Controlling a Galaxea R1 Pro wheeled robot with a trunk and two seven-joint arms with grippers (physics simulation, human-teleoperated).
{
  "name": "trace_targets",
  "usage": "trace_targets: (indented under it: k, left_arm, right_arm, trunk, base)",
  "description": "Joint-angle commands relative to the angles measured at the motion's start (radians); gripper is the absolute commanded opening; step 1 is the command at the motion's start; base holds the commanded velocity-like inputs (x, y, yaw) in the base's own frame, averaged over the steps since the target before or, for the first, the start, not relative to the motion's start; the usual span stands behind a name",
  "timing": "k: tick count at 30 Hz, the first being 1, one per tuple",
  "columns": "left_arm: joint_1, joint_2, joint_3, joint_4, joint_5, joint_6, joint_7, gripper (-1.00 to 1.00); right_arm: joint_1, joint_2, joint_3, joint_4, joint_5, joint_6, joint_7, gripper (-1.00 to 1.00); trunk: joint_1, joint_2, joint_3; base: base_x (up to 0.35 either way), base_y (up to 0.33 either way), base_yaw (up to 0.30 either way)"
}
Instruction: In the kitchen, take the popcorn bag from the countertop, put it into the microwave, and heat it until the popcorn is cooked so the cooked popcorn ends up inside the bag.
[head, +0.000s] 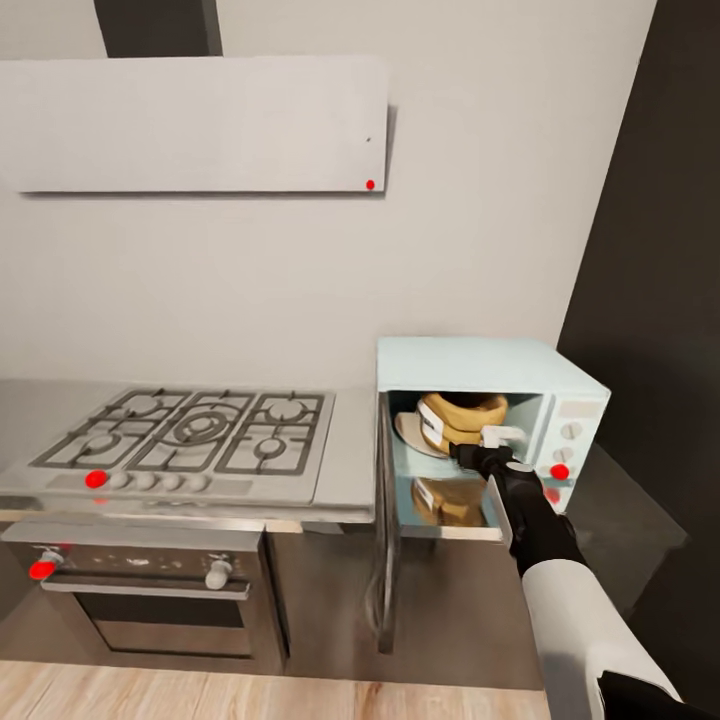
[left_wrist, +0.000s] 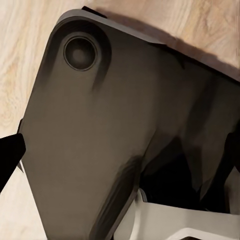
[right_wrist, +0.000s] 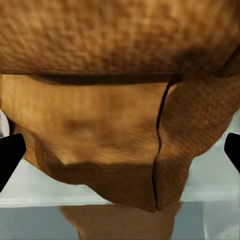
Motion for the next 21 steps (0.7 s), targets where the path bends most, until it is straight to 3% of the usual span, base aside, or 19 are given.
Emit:
trace_targets:
  k: [1, 4, 10, 21]
  left_arm:
    - [0.000, 0.000, 0.000, -0.001, 0.005, -0.002, -0.001, 1.00]
    - [0.000, 0.000, 0.000, -0.001, 0.004, -0.002, -0.001, 1.00]
    - [0.000, 0.000, 0.000, -0.001, 0.006, -0.004, 0.000, 1.00]
    - [0.000, -0.002, 0.006, -0.001, 0.007, -0.005, 0.005, 1.00]
  right_arm:
    - [-0.001, 0.001, -0.005, -0.002, 0.010, 0.005, 0.007, 1.00]
    - [-0.001, 0.001, -0.005, -0.002, 0.010, 0.005, 0.007, 1.00]
    - [-0.001, 0.001, -0.005, -0.002, 0.011, 0.005, 0.011, 1.00]
    - [-0.001, -0.003, -0.005, -0.003, 0.017, 0.020, 0.017, 1.00]
  trunk:
    - [0.001, -0.001, -0.001]
    - [0.001, -0.001, -0.001]
    - [0.001, -0.001, -0.001]
    - [0.001, -0.001, -0.001]
  base:
    - [0.321, 0.000, 0.000]
    - [0.264, 0.000, 0.000]
    - [0.024, 0.000, 0.000]
    - [-0.286, 0.000, 0.000]
